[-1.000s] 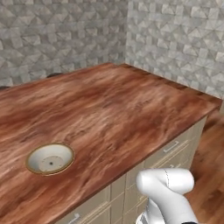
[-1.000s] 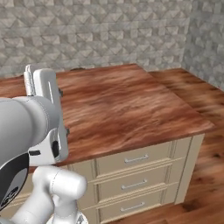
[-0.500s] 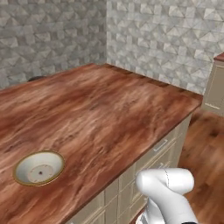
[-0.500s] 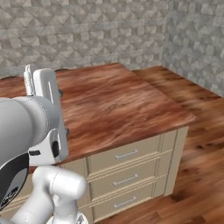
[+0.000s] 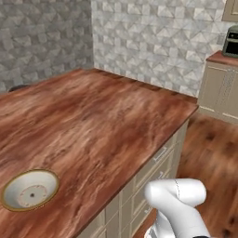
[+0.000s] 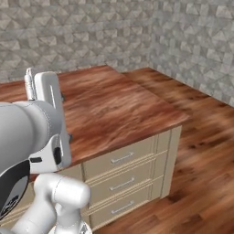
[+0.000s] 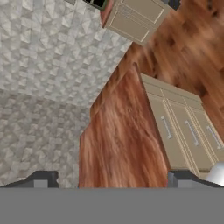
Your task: Move the bowls from the cabinet to the plates on the dining table.
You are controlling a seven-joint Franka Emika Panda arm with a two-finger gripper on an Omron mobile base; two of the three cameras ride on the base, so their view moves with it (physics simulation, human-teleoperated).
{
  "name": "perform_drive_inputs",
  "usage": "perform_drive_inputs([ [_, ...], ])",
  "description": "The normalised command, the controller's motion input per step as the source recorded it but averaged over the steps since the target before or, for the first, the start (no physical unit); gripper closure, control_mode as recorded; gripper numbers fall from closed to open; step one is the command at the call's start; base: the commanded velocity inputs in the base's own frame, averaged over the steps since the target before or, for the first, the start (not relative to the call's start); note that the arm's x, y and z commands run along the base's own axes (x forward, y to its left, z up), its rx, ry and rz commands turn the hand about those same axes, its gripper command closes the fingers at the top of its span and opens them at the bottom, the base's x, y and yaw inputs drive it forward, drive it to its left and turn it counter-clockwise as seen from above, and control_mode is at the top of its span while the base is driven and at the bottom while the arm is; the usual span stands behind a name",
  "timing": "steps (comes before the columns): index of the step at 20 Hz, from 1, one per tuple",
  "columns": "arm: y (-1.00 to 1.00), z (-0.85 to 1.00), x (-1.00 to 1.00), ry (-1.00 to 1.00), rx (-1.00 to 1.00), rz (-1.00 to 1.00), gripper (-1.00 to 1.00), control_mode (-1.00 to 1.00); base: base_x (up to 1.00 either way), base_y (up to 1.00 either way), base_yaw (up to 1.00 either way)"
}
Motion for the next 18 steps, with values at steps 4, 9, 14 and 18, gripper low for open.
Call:
perform_drive_inputs([
  [4,0.0,0.0,0.0,0.0,0.0,0.0,-1.0,1.0,0.0,-0.11,-0.21],
  [9,0.0,0.0,0.0,0.0,0.0,0.0,-1.0,1.0,0.0,-0.04,-0.24],
  [14,0.0,0.0,0.0,0.0,0.0,0.0,-1.0,1.0,0.0,0.0,-0.25],
  [18,0.0,0.0,0.0,0.0,0.0,0.0,-1.0,1.0,0.0,0.0,-0.25],
])
